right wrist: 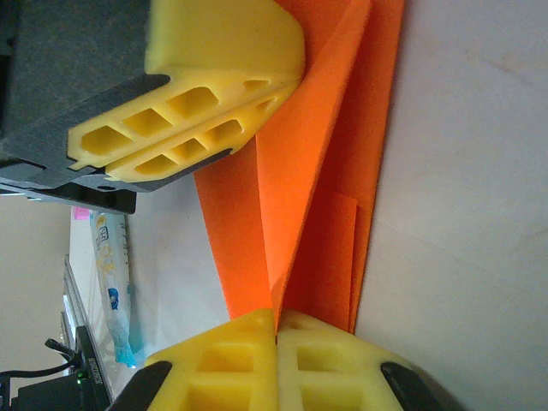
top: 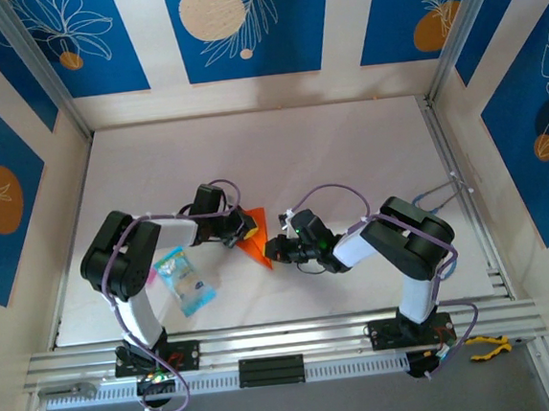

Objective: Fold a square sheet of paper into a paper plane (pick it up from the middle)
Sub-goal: Fourth fold the wing at the center of the table.

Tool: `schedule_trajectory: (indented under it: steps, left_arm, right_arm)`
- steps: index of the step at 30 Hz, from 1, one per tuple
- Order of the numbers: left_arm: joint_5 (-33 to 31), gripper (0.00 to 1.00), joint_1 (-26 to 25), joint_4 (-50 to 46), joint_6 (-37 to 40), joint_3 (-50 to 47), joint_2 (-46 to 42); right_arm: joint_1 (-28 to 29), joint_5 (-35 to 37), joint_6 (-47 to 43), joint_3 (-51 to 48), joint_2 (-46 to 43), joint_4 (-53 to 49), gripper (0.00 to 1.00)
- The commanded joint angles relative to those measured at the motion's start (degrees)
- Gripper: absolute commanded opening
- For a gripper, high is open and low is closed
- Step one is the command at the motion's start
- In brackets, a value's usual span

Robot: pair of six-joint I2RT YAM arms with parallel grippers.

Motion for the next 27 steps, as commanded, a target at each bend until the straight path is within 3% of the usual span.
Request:
schedule_trajectory:
  steps: [1,11,19,27]
  left_arm:
    - [0.6,0.09,-0.6,-0.6,1.9,1.3,1.4]
    - [0.8,0.11,-1.0,-1.3,3.2,2.2,0.5]
    - [0.9,0.10,-1.3,-2.0,4.3,2.2,1.2]
    - [0.8,0.10,-1.7,-2.4,4.9,2.5,1.5]
  right_arm:
    - [-0.1,1.7,0.2,-0.7,0.2,-6.4,0.05]
    - [-0.3,1.5,0.2,-0.6,-0.2,-6.6,0.05]
    - [-0.8,0.7,0.8,0.9,-1.9,-9.2,0.15]
    - [-1.4,0.8,1.4,2.7,-3.5,-13.4,0.18]
